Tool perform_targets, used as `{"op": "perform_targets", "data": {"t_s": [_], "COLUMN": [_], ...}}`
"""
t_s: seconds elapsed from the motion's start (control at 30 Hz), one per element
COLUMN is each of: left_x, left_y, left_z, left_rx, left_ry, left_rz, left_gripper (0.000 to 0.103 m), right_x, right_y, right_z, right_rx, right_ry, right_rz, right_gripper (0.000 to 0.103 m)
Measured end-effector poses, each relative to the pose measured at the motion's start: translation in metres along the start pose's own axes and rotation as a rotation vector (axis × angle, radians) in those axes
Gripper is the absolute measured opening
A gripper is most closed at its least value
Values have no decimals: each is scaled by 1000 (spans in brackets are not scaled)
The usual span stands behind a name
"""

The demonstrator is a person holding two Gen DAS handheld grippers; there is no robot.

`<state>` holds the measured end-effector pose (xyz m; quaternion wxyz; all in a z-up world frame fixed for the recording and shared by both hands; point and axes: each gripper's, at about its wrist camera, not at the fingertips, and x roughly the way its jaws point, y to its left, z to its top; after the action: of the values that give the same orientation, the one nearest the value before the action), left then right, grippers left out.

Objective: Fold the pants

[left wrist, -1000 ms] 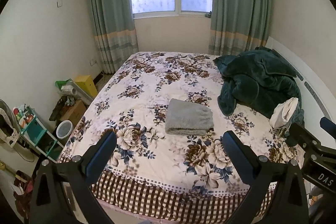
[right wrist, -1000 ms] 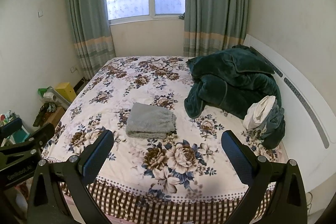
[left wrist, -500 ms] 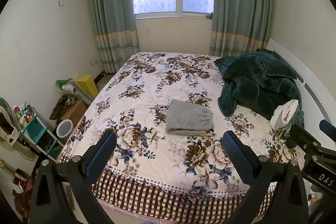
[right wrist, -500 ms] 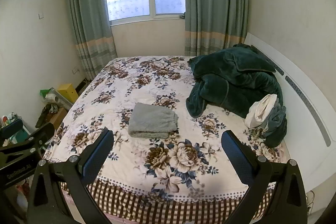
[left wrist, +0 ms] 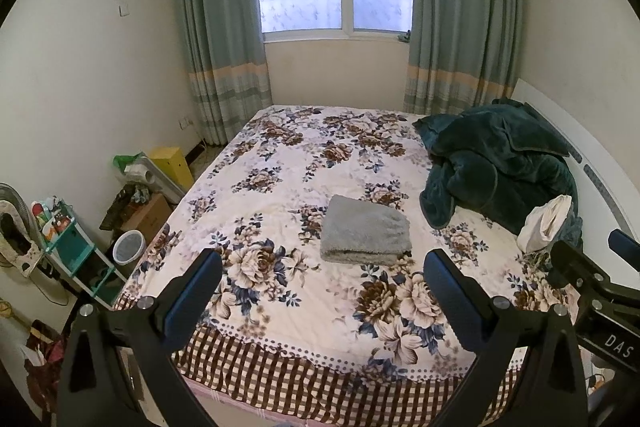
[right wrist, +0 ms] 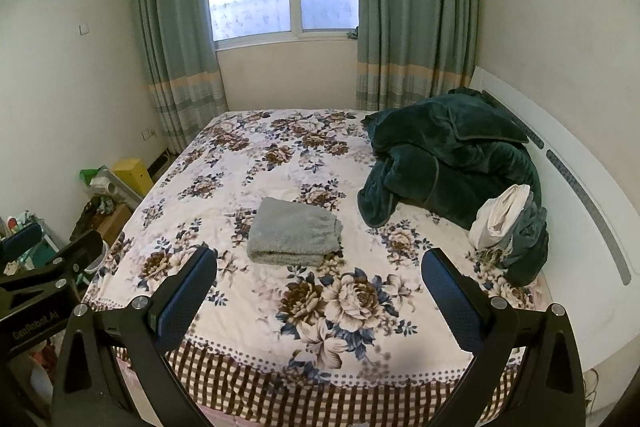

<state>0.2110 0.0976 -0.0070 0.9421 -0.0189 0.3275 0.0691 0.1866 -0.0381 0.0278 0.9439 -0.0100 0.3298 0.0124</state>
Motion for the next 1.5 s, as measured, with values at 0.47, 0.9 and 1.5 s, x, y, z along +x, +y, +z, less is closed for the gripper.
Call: {"op": "perform_targets", "data": {"t_s": [0.47,0.9,1.5], "left_x": [-4,-5,-8], "left_y": [1,3,3], "left_z": [0,1,0], "left_rx": [-11,-17,-19], "left_ry": [5,6,1], "left_rz": [5,28,35], "left_gripper": [103,103,103], "right_x": [-2,0,1], "right_y": [2,5,4], "right_z": [-1,-2,-1], "right_rx": [4,2,-1], "right_ry": [3,9,10], "right_rz": [2,4,5], "right_gripper": [103,103,103]}}
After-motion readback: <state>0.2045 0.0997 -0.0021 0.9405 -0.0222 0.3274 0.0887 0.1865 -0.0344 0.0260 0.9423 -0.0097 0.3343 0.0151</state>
